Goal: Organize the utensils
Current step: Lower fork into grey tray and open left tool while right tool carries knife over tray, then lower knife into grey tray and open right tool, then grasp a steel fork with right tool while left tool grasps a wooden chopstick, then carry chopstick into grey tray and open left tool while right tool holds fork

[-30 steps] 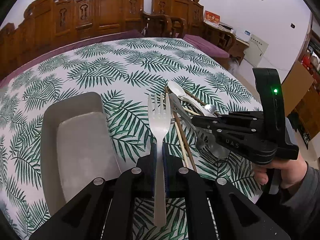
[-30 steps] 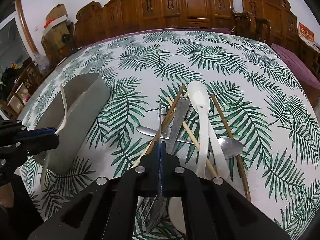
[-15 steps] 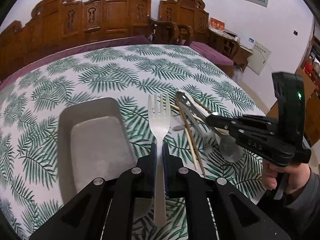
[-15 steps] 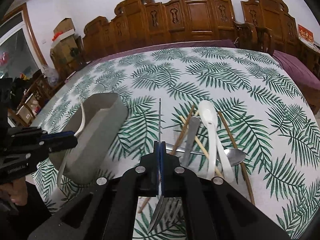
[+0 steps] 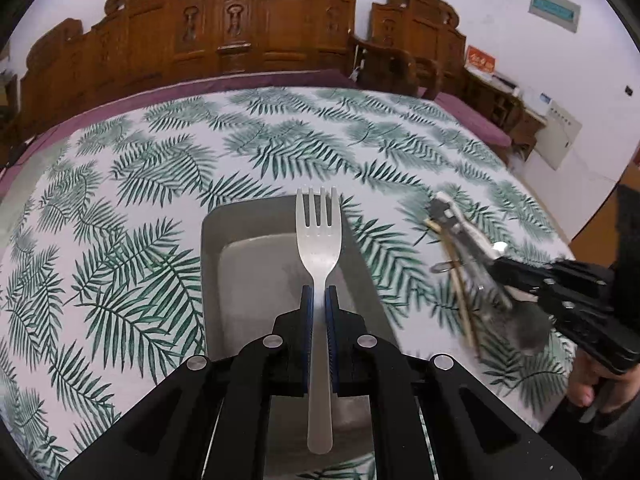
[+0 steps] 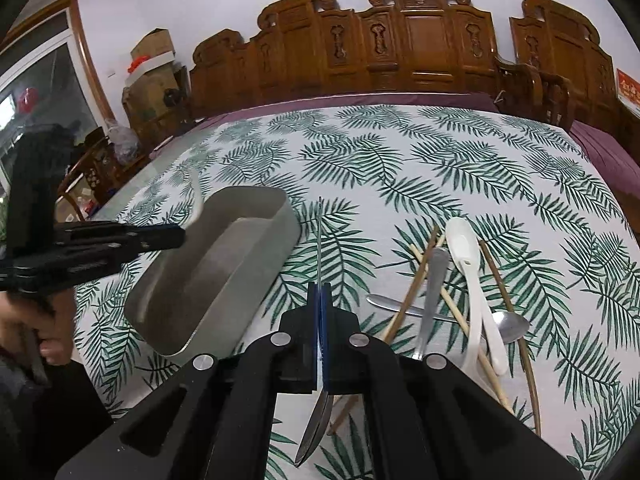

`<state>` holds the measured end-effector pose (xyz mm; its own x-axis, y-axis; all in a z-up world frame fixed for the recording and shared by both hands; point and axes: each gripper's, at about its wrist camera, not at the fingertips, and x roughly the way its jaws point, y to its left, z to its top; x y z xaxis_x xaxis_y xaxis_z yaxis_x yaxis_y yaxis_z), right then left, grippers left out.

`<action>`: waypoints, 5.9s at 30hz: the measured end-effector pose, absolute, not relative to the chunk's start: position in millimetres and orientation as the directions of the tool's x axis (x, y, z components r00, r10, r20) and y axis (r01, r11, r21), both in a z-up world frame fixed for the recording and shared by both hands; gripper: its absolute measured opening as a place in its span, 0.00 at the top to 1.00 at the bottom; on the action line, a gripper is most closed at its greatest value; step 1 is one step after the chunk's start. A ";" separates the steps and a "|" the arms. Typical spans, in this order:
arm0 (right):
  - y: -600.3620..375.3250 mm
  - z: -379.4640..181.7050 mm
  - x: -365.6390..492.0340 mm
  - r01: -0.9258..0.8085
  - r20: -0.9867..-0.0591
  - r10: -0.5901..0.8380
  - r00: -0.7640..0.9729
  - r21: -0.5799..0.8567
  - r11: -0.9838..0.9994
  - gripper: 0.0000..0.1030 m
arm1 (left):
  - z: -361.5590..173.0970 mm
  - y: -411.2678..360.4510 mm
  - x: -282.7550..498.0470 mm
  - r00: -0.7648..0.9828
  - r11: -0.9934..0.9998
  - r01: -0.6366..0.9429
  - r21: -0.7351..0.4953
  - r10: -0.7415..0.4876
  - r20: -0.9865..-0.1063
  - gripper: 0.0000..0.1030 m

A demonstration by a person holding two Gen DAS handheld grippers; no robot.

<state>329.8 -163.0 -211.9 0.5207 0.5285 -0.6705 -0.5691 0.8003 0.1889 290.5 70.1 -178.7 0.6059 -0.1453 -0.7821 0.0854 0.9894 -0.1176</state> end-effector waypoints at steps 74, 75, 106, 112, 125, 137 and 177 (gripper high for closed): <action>-200.3 -228.7 358.4 -0.439 -0.718 0.331 0.612 0.039 0.898 0.95 | -151.8 46.5 280.1 0.660 0.978 0.147 -0.145 -0.206 -0.722 0.53; -198.9 -234.8 358.5 -0.442 -0.729 0.327 0.601 0.037 0.896 0.95 | -152.6 44.0 279.8 0.658 0.977 0.154 -0.145 -0.211 -0.723 0.52; -192.6 -265.4 363.3 -0.402 -0.794 0.267 0.546 0.031 0.915 0.92 | -157.8 -6.4 277.6 0.654 0.974 0.206 -0.095 -0.210 -0.727 0.51; -213.3 -236.3 356.5 -0.396 -0.723 0.340 0.601 0.099 0.913 0.92 | -164.0 -19.4 280.4 0.647 0.973 0.211 -0.090 -0.208 -0.733 0.51; -252.4 -218.3 362.6 -0.362 -0.672 0.369 0.642 0.159 0.919 0.92 | -189.8 -66.5 278.0 0.605 0.958 0.267 -0.108 -0.254 -0.754 0.51; -257.6 -222.6 364.4 -0.353 -0.681 0.362 0.636 0.160 0.922 0.92 | -229.9 -103.5 276.1 0.523 0.947 0.283 -0.152 -0.285 -0.803 0.76; -224.1 -227.0 362.4 -0.401 -0.692 0.379 0.614 0.140 0.905 0.92 | -194.2 -57.0 264.0 0.582 0.957 0.241 -0.161 -0.275 -0.765 0.97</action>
<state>362.4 -224.1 -227.0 0.6143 0.3793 -0.6920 -0.4012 0.9052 0.1400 264.0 -57.0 -194.2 0.5823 -0.2751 -0.7650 0.2410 0.9571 -0.1608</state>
